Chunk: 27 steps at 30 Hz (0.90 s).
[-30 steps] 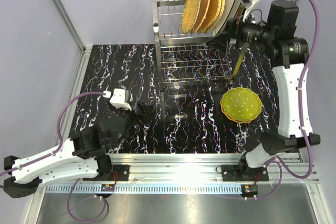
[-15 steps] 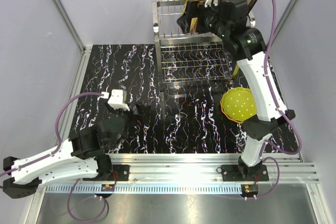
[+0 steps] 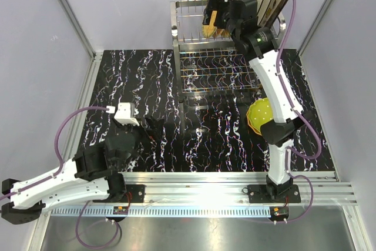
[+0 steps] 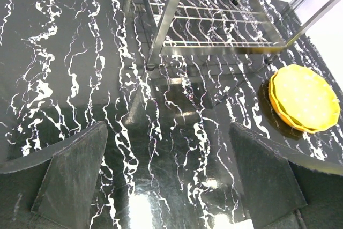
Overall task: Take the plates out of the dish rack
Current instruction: Grab a plate with the right arm
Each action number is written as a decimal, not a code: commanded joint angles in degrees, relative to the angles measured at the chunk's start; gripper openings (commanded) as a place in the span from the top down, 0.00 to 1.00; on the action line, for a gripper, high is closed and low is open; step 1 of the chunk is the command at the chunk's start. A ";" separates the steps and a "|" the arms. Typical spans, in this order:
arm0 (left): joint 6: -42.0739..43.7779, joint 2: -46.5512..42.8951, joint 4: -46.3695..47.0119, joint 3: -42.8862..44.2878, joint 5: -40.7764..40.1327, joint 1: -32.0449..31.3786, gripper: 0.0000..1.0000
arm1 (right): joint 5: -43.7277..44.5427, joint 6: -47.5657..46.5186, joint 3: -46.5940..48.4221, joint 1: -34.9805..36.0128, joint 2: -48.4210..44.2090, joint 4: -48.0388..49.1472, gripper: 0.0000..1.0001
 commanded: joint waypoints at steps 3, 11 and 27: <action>-1.96 -1.28 1.04 -0.92 -2.45 0.18 0.01 | 4.76 0.88 3.15 0.63 1.58 3.95 0.11; -3.20 -2.78 0.33 -1.72 -2.45 0.18 0.01 | 10.11 0.53 2.44 0.63 3.69 5.09 0.24; -5.04 -4.36 -1.86 -2.07 -2.80 0.18 0.01 | 15.83 -0.35 2.35 0.54 7.12 7.29 0.55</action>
